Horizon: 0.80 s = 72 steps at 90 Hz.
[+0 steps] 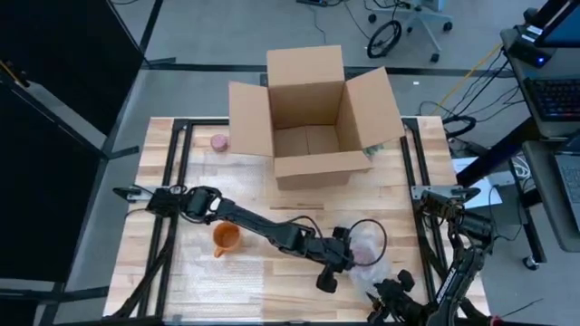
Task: Wrap mug
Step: Wrap the pink cup with the bubble wrap
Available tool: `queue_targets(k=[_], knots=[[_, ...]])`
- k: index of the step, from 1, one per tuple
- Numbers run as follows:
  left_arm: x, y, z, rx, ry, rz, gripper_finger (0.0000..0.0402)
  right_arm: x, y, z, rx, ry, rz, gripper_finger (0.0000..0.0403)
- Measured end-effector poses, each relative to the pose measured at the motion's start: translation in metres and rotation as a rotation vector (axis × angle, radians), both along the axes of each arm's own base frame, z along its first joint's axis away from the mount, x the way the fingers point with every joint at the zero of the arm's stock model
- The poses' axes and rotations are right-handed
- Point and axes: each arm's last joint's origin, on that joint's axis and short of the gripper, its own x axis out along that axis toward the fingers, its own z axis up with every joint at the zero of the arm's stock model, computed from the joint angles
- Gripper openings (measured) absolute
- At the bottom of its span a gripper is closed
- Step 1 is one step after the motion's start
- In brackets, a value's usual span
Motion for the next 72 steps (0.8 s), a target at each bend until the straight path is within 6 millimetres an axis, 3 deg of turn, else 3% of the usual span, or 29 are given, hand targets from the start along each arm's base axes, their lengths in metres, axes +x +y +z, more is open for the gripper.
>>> queue_targets(k=[24,40,72], knots=[[0.0,0.001,0.0,0.002,0.005,0.002,0.0,-0.014,0.003,0.021,0.119,0.132,0.013,0.0208],[0.001,0.001,0.001,0.0,-0.008,0.007,0.0,-0.025,0.001,0.048,0.188,0.105,0.055,0.021],[0.002,0.005,0.001,0.011,-0.015,0.031,0.0,-0.04,-0.015,0.065,0.126,0.231,0.032,0.021]])
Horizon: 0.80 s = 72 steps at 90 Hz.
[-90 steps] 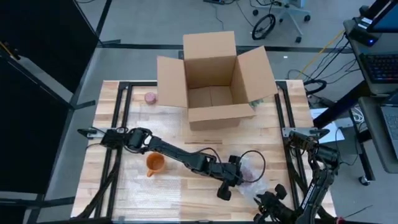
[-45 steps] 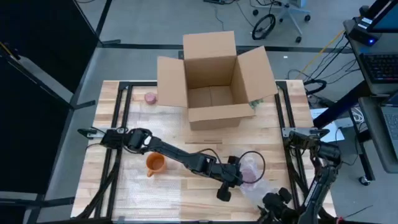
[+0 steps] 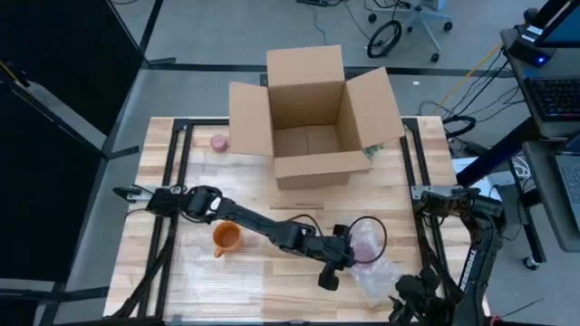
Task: Wrap mug
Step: Wrap the pink cup with the bubble wrap
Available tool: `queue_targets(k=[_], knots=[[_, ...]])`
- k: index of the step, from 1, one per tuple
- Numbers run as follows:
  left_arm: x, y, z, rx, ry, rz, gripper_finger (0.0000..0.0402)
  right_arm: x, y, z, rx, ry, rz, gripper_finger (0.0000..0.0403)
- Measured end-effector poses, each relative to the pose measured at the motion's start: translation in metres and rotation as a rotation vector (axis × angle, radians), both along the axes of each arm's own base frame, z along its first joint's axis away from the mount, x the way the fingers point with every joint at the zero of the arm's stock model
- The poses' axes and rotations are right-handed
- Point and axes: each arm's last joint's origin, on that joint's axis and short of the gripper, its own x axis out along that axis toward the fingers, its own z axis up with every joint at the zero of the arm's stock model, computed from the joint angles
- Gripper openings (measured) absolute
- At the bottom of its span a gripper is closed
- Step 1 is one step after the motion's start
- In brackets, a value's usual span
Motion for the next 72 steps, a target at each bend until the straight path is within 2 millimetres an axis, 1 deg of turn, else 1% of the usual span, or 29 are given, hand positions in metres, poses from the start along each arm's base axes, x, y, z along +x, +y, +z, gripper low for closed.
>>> queue_targets(k=[17,29,39,49,57,62,72], knots=[[0.0,0.0,0.0,0.001,0.003,-0.001,0.0,-0.005,-0.013,0.02,0.0,-0.011,-0.007,0.021],[0.0,0.0,0.0,0.002,0.004,0.0,0.0,-0.007,-0.02,0.022,-0.049,-0.007,-0.054,0.021],[0.0,0.0,0.0,0.002,0.003,0.0,0.0,-0.003,-0.023,0.011,-0.052,-0.009,-0.077,0.021],[0.0,0.0,0.0,0.002,0.003,0.0,0.0,0.001,-0.02,-0.008,0.009,-0.055,-0.077,0.021],[0.0,0.0,0.0,0.003,0.003,0.0,0.0,-0.001,-0.015,-0.022,0.082,-0.062,-0.068,0.021],[0.0,0.0,0.0,0.003,0.003,0.0,0.0,-0.003,-0.011,-0.026,0.114,-0.069,-0.051,0.021],[0.0,0.0,0.0,0.003,0.003,0.0,0.0,-0.01,-0.006,-0.026,0.134,-0.073,-0.02,0.021]])
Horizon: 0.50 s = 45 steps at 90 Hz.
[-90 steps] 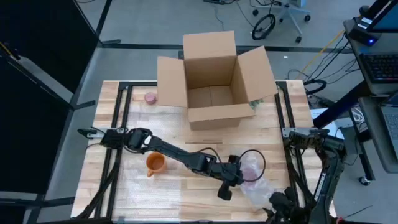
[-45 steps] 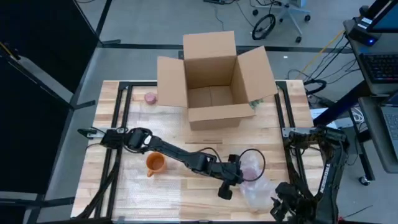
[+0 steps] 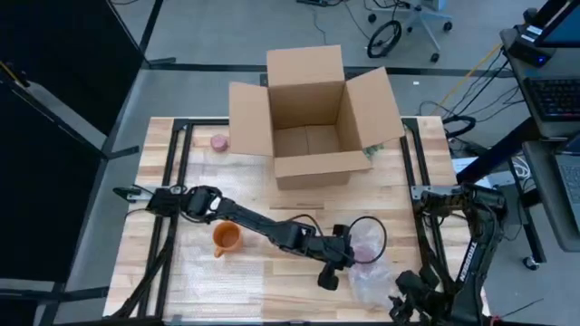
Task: Wrap mug
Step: Wrap the pink cup with the bubble wrap
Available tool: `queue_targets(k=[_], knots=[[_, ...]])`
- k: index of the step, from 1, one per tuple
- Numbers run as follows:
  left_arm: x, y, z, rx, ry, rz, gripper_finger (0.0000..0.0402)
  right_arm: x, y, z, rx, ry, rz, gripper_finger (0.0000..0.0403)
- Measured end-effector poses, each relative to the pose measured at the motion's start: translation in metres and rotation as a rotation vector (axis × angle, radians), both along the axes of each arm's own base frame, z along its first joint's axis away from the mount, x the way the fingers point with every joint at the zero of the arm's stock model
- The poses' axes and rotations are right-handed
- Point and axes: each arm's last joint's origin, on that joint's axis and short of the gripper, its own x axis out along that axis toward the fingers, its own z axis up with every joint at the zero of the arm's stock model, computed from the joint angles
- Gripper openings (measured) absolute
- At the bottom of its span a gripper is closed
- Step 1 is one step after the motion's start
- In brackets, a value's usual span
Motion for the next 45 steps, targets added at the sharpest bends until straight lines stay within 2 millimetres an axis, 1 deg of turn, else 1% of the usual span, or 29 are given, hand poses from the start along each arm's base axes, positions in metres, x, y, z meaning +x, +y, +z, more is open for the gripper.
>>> queue_targets(k=[13,22,35,45], knots=[[0.0,0.0,0.0,0.001,-0.001,0.0,0.0,-0.008,0.001,0.0,-0.017,-0.002,0.027,0.021],[0.0,0.0,0.0,0.0,-0.001,0.0,0.0,-0.009,0.0,0.003,-0.032,-0.071,0.039,0.021],[0.0,0.0,0.0,0.0,0.002,0.001,0.0,-0.009,-0.007,0.02,-0.063,-0.145,0.064,0.021],[0.0,0.0,0.0,0.0,0.002,0.0,0.0,-0.008,-0.018,0.036,-0.123,-0.219,0.067,0.021]])
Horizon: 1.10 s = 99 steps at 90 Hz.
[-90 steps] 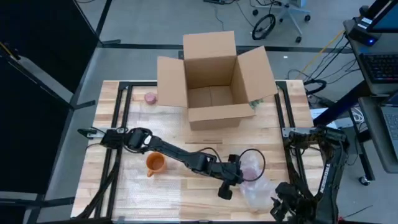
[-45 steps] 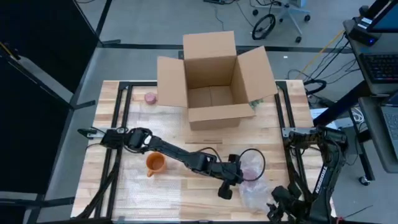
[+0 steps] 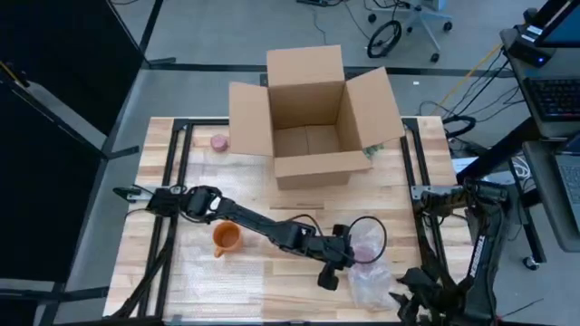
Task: Wrap mug
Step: Wrap the pink cup with the bubble wrap
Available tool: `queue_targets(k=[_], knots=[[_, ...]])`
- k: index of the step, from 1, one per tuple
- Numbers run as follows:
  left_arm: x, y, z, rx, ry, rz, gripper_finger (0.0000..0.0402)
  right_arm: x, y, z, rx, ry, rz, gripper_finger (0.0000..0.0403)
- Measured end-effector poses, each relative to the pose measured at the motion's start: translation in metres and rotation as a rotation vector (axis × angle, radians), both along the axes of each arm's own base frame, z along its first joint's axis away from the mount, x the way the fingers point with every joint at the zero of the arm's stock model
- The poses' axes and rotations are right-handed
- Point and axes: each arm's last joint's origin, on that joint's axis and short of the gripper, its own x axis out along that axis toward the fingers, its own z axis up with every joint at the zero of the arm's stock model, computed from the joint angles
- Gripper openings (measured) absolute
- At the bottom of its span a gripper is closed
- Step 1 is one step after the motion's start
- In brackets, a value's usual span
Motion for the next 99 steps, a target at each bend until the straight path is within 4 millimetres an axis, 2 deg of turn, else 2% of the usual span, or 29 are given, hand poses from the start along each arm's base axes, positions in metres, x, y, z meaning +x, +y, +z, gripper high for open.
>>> queue_targets(k=[11,32,42,55,63,68,85,99], knots=[[0.0,0.0,0.0,0.0,0.0,0.0,0.0,0.016,-0.012,0.008,-0.088,-0.075,0.006,0.021],[0.0,0.0,0.0,0.0,0.0,0.0,0.0,0.074,-0.038,0.008,-0.246,0.02,0.064,0.0198],[0.0,0.0,0.0,0.0,0.0,0.0,0.0,0.092,-0.055,0.012,-0.256,0.131,0.096,0.0156],[0.0,0.0,0.0,0.0,0.0,-0.001,0.0,0.113,-0.07,0.007,-0.214,0.27,0.138,0.0071],[0.0,0.0,0.0,0.0,0.002,0.0,0.0,0.116,-0.075,-0.002,-0.185,0.322,0.153,0.0021],[0.0,0.0,0.0,0.002,0.005,-0.001,0.0,0.114,-0.076,-0.011,-0.177,0.334,0.156,0.0007],[-0.001,0.001,0.007,0.005,-0.013,0.0,0.0,0.105,-0.073,-0.053,-0.069,0.307,0.179,0.0008],[-0.005,0.001,0.018,0.006,-0.014,0.001,0.0,0.1,-0.072,-0.064,-0.033,0.281,0.18,0.0002]])
